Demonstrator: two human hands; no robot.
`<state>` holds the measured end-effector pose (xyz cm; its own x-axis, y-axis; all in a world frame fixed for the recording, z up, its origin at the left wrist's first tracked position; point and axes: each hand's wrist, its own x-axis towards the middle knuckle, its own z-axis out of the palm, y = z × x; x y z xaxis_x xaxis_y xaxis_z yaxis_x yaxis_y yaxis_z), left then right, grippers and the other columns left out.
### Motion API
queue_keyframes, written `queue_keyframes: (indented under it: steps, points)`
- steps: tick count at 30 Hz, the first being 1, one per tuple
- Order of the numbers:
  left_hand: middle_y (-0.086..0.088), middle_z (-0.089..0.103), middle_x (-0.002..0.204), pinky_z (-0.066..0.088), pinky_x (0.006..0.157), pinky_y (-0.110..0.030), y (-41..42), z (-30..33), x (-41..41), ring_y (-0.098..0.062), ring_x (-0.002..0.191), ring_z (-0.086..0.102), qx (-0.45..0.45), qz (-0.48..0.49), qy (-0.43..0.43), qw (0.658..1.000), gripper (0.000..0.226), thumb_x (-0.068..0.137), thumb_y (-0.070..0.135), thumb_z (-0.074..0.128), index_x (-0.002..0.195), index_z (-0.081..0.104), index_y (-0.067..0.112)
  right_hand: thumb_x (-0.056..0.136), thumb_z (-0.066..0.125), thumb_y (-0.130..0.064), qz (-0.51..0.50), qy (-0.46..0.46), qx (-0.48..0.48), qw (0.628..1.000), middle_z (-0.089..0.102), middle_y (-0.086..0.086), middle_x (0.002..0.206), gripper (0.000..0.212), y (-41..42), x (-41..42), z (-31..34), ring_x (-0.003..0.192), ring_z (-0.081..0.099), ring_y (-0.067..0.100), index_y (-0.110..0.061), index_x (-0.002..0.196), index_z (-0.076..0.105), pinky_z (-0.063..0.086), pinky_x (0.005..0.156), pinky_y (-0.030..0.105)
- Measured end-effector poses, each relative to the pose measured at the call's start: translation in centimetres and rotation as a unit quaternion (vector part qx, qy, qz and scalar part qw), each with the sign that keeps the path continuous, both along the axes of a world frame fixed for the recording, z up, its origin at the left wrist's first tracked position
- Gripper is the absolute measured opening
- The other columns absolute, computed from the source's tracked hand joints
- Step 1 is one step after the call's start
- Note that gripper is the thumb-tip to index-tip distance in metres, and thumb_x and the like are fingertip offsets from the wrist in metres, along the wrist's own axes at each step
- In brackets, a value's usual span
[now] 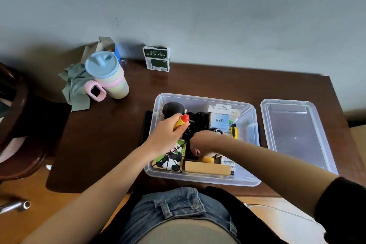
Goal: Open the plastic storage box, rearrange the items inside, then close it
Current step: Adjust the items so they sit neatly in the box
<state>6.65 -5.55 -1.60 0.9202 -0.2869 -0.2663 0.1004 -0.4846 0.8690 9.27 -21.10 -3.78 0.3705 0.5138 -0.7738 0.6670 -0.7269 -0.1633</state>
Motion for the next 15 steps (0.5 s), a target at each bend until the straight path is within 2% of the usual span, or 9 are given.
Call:
queue_keyframes:
  steps: [2,4,6,7,9,11,13,15]
  points:
    - [0.002,0.057,0.072,0.041,0.057,-0.01,0.1,-0.1,0.0,0.005,0.059,0.054,-0.003,0.0,0.001,1.0,0.018,0.099,0.035,0.046,0.105,0.054,0.019,0.087,0.063,-0.01,0.033,-0.007,-0.035,0.999,0.066,0.006,0.096,0.016,0.0,0.0,0.3,0.086,0.062,0.024,-0.008,0.102,0.068,0.052,0.07,0.032]
    - [0.004,0.057,0.071,0.042,0.057,-0.01,0.2,-0.1,0.0,0.006,0.06,0.054,-0.007,0.003,0.0,1.0,0.016,0.099,0.035,0.046,0.105,0.053,0.022,0.086,0.062,-0.006,0.07,-0.024,-0.063,0.995,0.058,0.003,0.076,0.003,0.0,-0.2,0.2,0.067,0.055,0.019,-0.005,0.083,0.063,0.047,0.056,0.028]
    - [0.004,0.057,0.071,0.042,0.058,-0.011,0.3,0.0,0.0,0.005,0.061,0.055,-0.01,0.002,-0.002,1.0,0.017,0.099,0.035,0.046,0.105,0.053,0.022,0.086,0.06,-0.005,0.078,-0.032,-0.074,0.994,0.048,0.0,0.065,0.024,-0.1,-0.4,0.0,0.057,0.046,0.016,-0.009,0.065,0.05,0.04,0.046,0.025]
    - [0.003,0.058,0.071,0.043,0.059,-0.012,0.3,0.0,0.0,0.003,0.062,0.056,-0.012,0.0,-0.001,1.0,0.018,0.098,0.035,0.046,0.106,0.054,0.021,0.087,0.059,-0.006,0.071,-0.028,-0.077,0.994,0.05,0.001,0.066,0.024,-0.3,-0.3,0.0,0.059,0.049,0.017,-0.009,0.065,0.05,0.041,0.047,0.025]
    - [0.001,0.059,0.074,0.045,0.061,-0.015,0.3,-0.1,-0.1,0.0,0.065,0.057,-0.014,-0.004,0.007,1.0,0.021,0.098,0.036,0.046,0.109,0.055,0.019,0.088,0.06,-0.008,0.07,-0.023,-0.076,0.994,0.062,0.004,0.082,0.006,-0.5,-0.2,0.1,0.076,0.059,0.022,-0.007,0.084,0.065,0.048,0.058,0.028]
    - [-0.001,0.06,0.078,0.045,0.062,-0.013,0.2,-0.1,-0.1,-0.003,0.07,0.059,-0.016,-0.011,0.012,1.0,0.023,0.098,0.036,0.047,0.111,0.054,0.018,0.089,0.059,-0.008,0.054,-0.012,-0.069,0.996,0.063,0.007,0.087,0.015,-0.6,-0.3,0.2,0.076,0.059,0.022,-0.005,0.101,0.067,0.048,0.059,0.028]
    - [-0.004,0.061,0.08,0.045,0.062,-0.014,0.0,0.0,-0.2,-0.006,0.072,0.06,-0.019,-0.016,0.016,1.0,0.023,0.098,0.035,0.047,0.111,0.054,0.018,0.091,0.055,-0.007,0.018,-0.011,-0.056,0.998,0.06,0.006,0.08,0.014,-0.6,-0.3,0.6,0.068,0.056,0.02,-0.003,0.098,0.066,0.048,0.057,0.028]
    - [-0.001,0.06,0.077,0.044,0.061,-0.015,-0.1,0.0,-0.2,-0.005,0.069,0.058,-0.029,-0.013,0.016,0.999,0.018,0.098,0.034,0.048,0.107,0.054,0.02,0.091,0.054,-0.008,-0.077,-0.015,0.021,0.997,0.068,0.007,0.09,0.015,-0.8,0.1,1.2,0.081,0.064,0.021,-0.004,0.097,0.068,0.054,0.074,0.032]
